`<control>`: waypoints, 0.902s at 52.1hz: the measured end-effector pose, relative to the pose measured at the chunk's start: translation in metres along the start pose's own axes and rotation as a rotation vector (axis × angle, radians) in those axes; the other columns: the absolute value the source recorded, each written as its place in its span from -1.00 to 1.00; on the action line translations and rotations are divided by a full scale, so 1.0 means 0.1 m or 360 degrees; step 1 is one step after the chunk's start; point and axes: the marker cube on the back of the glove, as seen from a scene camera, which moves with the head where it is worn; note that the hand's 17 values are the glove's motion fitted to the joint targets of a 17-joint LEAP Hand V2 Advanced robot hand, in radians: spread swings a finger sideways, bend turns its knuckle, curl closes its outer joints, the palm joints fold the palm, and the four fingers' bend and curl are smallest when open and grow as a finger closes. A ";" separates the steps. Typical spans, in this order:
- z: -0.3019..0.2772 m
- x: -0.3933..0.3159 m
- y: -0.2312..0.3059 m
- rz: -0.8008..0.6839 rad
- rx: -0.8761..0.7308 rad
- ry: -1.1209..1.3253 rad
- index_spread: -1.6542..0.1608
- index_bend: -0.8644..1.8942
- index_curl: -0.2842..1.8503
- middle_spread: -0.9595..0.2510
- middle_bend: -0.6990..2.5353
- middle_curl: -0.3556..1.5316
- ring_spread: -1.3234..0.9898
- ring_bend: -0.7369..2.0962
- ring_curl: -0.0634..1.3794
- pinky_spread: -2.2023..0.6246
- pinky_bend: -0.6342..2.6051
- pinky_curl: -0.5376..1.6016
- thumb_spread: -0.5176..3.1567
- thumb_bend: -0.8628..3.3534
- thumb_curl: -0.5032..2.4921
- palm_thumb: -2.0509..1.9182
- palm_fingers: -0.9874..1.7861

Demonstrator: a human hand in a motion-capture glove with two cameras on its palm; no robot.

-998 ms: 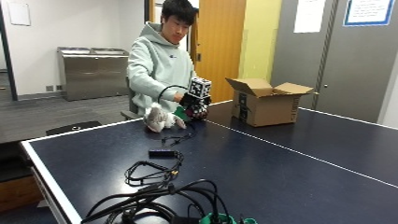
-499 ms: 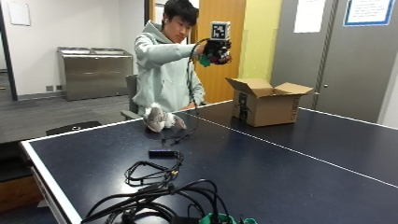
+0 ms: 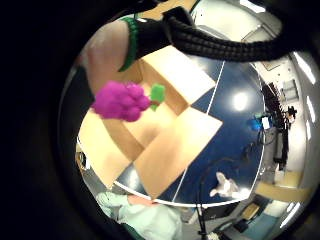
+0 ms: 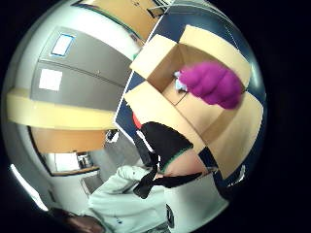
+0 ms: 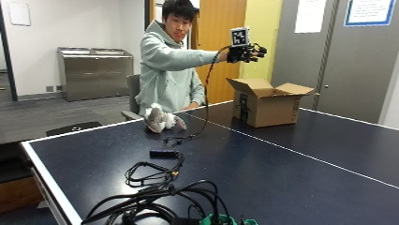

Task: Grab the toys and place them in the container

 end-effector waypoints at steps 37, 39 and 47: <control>-0.69 1.50 2.80 0.1292 0.0128 0.0198 0.62 -0.30 -0.51 0.64 -0.49 -0.33 0.18 -0.33 -0.52 0.60 -0.06 -0.17 -0.04 -0.60 -0.42 0.03 -0.44; -0.55 1.63 3.02 0.1361 0.0071 0.0229 0.62 -0.30 -0.51 0.64 -0.48 -0.33 0.18 -0.34 -0.52 0.60 -0.06 -0.17 -0.04 -0.60 -0.43 0.03 -0.43; 0.09 2.16 3.72 0.1524 -0.0244 0.0339 0.60 -0.28 -0.51 0.63 -0.49 -0.35 0.18 -0.35 -0.52 0.61 -0.07 -0.18 -0.04 -0.60 -0.44 0.02 -0.42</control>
